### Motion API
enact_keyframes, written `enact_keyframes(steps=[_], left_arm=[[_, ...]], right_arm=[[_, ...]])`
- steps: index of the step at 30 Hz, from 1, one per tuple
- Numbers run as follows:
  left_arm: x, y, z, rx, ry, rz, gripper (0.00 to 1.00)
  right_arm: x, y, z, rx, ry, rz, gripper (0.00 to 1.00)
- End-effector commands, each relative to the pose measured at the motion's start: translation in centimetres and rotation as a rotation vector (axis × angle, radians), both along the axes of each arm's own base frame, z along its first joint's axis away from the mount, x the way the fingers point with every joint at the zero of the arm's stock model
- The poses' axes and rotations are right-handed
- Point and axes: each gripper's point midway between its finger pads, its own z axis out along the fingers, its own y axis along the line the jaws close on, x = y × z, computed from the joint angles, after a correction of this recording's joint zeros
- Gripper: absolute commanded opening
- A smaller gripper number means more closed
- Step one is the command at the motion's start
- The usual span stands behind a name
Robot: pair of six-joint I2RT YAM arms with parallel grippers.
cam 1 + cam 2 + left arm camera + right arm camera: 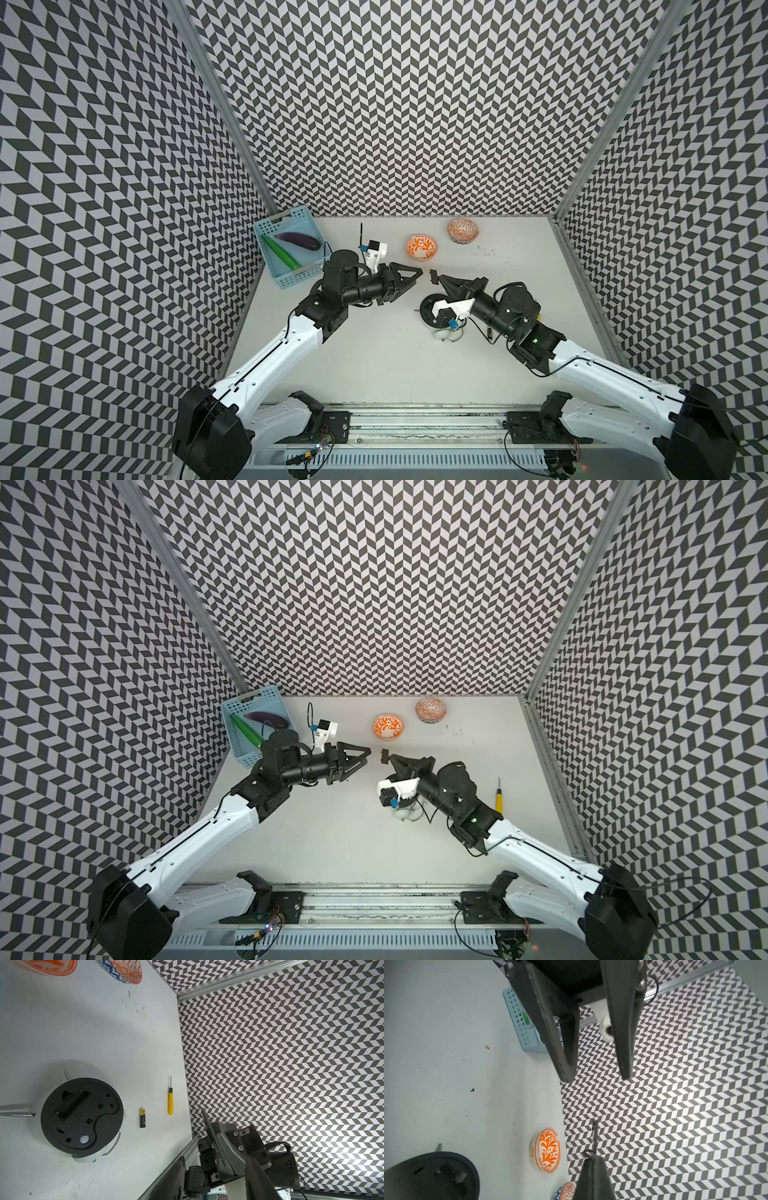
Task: Remove the battery from the alarm
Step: Pick up the cover from the center of the board.
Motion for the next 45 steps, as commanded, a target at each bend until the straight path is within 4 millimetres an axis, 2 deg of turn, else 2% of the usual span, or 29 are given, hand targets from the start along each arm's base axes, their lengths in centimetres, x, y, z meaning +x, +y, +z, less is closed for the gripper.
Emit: enact_keyframes(steps=[1, 10, 16, 18, 23, 25, 27, 31, 34, 37, 40, 42, 45], left_arm=[[-0.1, -0.7, 2.2, -0.054, -0.04, -0.048, 0.41], [0.2, -1.8, 1.6, -0.037, -0.015, -0.1, 0.38], [-0.1, -2.9, 1.7, -0.021, -0.025, -0.148, 0.3], [-0.2, -3.1, 1.5, -0.019, -0.018, -0.159, 0.24], [-0.1, -3.0, 1.2, -0.012, -0.015, -0.153, 0.0], [-0.1, -2.9, 0.9, -0.003, -0.015, -0.145, 0.0], [0.1, -2.6, 0.8, 0.008, -0.031, -0.13, 0.0], [0.8, -1.7, 1.6, 0.021, -0.163, -0.076, 0.0], [1.4, -0.9, 2.4, 0.004, -0.274, -0.006, 0.0], [1.7, -0.3, 3.5, -0.046, -0.35, 0.05, 0.0], [1.9, -0.1, 4.3, -0.096, -0.377, 0.075, 0.0], [1.9, -0.2, 5.1, -0.123, -0.4, 0.081, 0.0], [2.0, -0.2, 5.8, -0.14, -0.413, 0.098, 0.0]], right_arm=[[-0.3, -0.3, 2.3, -0.015, -0.178, -0.025, 0.0], [-0.6, 0.5, 2.2, -0.048, -0.239, -0.014, 0.0], [-0.8, 1.1, 1.9, -0.057, -0.248, -0.006, 0.0], [-0.8, 1.3, 1.5, -0.071, -0.249, -0.006, 0.0], [-0.9, 1.4, 1.3, -0.075, -0.243, -0.005, 0.0], [-0.8, 1.3, 1.2, -0.069, -0.224, -0.013, 0.0], [-0.7, 0.8, 1.5, -0.032, -0.181, -0.035, 0.1], [-1.1, 0.4, 3.6, 0.144, 0.046, -0.024, 0.38], [-1.7, 0.1, 6.2, 0.393, 0.31, 0.016, 0.46], [-2.3, -0.3, 8.3, 0.599, 0.611, 0.118, 0.49], [-1.1, -2.2, 9.8, 0.852, 0.937, 0.175, 0.51], [-0.3, -2.9, 9.9, 0.987, 1.195, 0.249, 0.48], [-0.9, -1.8, 9.6, 1.025, 1.509, 0.409, 0.44]])
